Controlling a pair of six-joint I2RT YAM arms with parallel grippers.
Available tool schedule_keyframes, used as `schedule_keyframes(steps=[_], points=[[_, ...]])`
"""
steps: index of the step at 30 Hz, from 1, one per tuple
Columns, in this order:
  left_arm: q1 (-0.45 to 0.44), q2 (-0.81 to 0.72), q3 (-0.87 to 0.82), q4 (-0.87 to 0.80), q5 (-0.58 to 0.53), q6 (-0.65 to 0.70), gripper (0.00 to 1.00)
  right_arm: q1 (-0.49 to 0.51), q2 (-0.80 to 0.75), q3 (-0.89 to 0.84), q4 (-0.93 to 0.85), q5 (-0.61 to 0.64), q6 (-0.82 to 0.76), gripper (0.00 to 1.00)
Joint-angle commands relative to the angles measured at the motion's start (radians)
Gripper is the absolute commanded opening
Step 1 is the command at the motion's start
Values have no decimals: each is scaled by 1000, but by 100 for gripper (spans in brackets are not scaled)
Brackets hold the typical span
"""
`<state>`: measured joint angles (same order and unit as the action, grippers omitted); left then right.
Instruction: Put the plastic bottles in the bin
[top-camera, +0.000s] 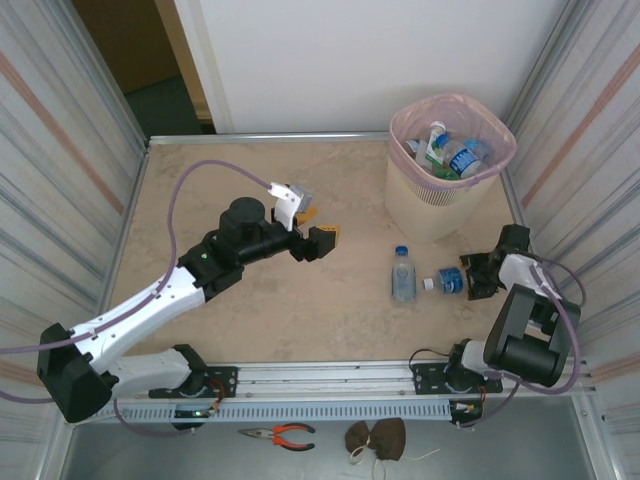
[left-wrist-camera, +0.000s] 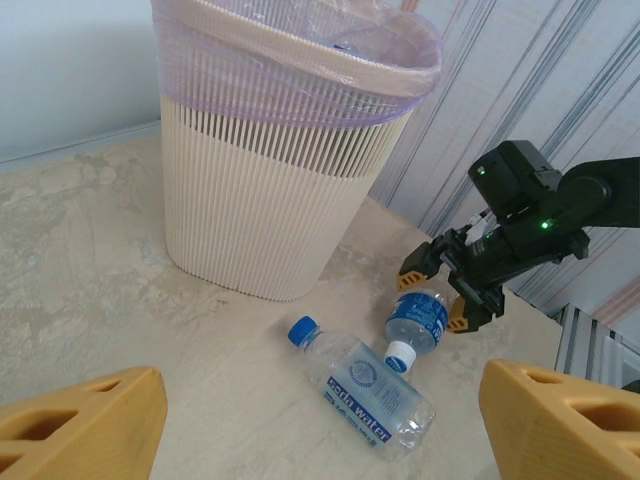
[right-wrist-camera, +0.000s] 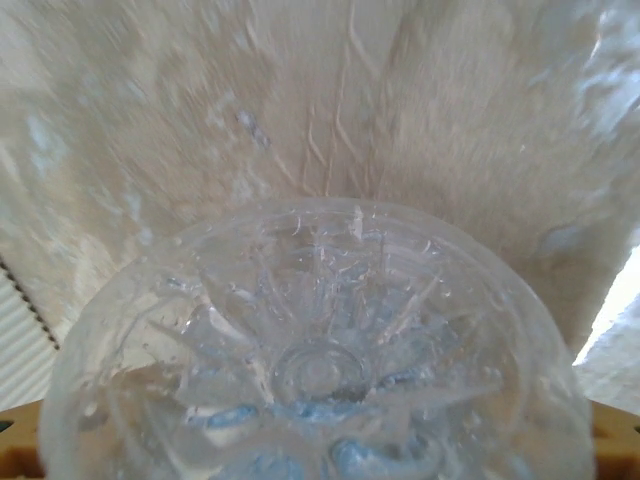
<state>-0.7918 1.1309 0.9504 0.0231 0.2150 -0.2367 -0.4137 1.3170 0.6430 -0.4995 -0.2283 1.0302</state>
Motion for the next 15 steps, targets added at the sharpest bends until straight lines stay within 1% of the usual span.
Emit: schedule_keyframes(steps=[1,5,11,15], points=[[6,-26,8,12,-14,-4,82,-38,-83,15,-55,47,-64,63],[6,-19,12,15,-7,-4,82,-56,-180,70,-129,134,-133,62],[6,-13,22,17,1,0,82,-53,-360,181,-199,265,-271,59],[8,-10,27,17,3,10,82,-40,-453,266,-207,307,-375,56]])
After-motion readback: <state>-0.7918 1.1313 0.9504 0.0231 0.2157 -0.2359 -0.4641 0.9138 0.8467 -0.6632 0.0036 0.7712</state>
